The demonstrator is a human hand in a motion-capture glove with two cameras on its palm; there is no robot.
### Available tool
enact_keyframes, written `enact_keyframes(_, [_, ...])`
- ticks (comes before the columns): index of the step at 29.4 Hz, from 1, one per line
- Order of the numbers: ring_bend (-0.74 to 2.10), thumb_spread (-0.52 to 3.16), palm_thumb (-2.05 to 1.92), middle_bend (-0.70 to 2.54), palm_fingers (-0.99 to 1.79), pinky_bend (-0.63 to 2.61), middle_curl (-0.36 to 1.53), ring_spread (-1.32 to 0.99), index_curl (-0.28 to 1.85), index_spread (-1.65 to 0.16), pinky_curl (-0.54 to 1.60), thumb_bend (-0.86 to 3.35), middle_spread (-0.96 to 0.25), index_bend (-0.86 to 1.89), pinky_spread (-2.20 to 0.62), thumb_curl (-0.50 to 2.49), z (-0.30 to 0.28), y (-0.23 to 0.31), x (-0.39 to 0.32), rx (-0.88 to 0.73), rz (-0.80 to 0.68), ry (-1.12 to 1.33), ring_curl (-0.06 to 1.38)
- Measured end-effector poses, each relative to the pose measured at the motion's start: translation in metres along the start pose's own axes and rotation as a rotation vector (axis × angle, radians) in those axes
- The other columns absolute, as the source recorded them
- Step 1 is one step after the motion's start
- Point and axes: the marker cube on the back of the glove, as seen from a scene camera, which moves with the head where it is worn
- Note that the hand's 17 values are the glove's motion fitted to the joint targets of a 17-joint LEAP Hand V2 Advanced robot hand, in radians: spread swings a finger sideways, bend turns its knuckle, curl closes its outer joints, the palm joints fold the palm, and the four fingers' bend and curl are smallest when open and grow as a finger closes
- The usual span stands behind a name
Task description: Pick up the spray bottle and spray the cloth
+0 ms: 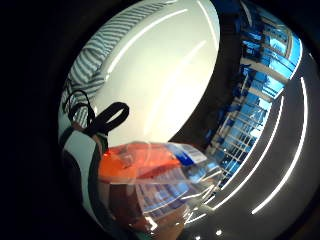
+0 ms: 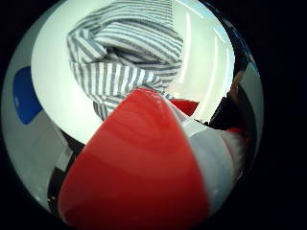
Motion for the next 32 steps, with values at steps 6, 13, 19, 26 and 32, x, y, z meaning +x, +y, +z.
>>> enact_keyframes(6, [0.67,0.34,0.92,0.60,1.37,0.38,0.51,-0.20,0.57,-0.32,0.37,-0.04,-0.23,0.20,-0.31,0.74,0.022,-0.001,0.020,-0.052,0.075,0.049,0.45])
enact_keyframes(13, [0.67,0.33,0.92,0.61,1.37,0.38,0.51,-0.20,0.58,-0.32,0.37,-0.04,-0.23,0.20,-0.31,0.75,0.022,0.003,0.026,-0.066,0.098,0.059,0.45])
enact_keyframes(19, [0.67,0.33,0.92,0.61,1.37,0.38,0.51,-0.20,0.58,-0.32,0.37,-0.04,-0.23,0.19,-0.31,0.75,0.018,-0.001,0.027,-0.014,0.081,0.061,0.45])
enact_keyframes(26, [0.66,0.33,0.92,0.61,1.37,0.37,0.51,-0.20,0.58,-0.32,0.37,-0.04,-0.23,0.20,-0.31,0.75,0.020,0.006,0.033,-0.065,0.138,0.048,0.45])
enact_keyframes(32, [0.66,0.33,0.92,0.60,1.37,0.37,0.51,-0.20,0.58,-0.33,0.37,-0.04,-0.23,0.20,-0.31,0.76,0.020,0.008,0.034,-0.083,0.082,0.035,0.45])
